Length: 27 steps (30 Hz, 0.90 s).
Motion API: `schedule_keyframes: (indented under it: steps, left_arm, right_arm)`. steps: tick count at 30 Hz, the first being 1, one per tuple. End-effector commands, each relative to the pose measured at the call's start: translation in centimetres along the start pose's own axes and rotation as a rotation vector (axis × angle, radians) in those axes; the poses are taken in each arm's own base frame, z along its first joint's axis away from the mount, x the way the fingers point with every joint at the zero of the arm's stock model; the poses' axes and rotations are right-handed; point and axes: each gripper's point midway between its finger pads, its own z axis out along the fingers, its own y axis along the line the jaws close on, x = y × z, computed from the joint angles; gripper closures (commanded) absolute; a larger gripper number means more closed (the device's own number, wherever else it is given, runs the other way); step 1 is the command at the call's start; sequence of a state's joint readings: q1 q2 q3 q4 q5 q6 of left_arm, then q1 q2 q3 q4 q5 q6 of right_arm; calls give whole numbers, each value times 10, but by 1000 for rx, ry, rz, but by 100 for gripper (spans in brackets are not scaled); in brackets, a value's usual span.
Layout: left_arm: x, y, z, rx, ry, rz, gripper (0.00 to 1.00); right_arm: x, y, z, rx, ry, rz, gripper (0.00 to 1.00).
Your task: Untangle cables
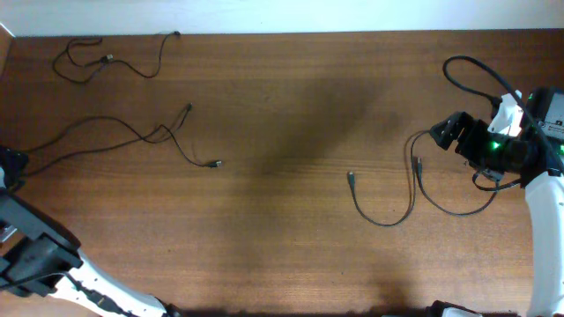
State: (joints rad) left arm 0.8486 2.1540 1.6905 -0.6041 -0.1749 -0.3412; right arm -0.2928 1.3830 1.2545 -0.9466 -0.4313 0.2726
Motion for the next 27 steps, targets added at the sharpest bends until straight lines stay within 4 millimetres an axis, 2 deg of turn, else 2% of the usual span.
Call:
schedule_keyframes:
  steps: [1,5,7,9,14,17,20,23,25,27]
  left_arm:
    - [9,-19,9,55,17,13,30]
    - [32,-20,36,33,78,30,34]
    - [42,-19,50,23,105,39,42]
    - [44,-20,60,24,102,41,54]
    - [41,-23,71,27,73,43,59]
    - [48,-22,81,23,87,45,78]
    - [52,-25,93,31,83,44,81]
    - [55,-36,103,76,76,47,86]
    - [47,-47,104,111,30,121,91]
    - [26,-58,97,133,-36,244,93]
  right_arm:
    - [-1,1,0,6,-4,-17,2]
    - [-1,1,0,6,-4,-17,2]
    - [-1,1,0,6,-4,-17,2]
    - [-1,1,0,6,-4,-17,2]
    - [-1,1,0,6,-4,-17,1]
    - [-1,1,0,6,-4,-17,2]
    - [-1,1,0,6,-4,-17,1]
    - [-1,1,0,6,-4,-17,2]
    - [-1,1,0,6,-4,-17,1]
    - [-1,1,0,6,-4,-17,2]
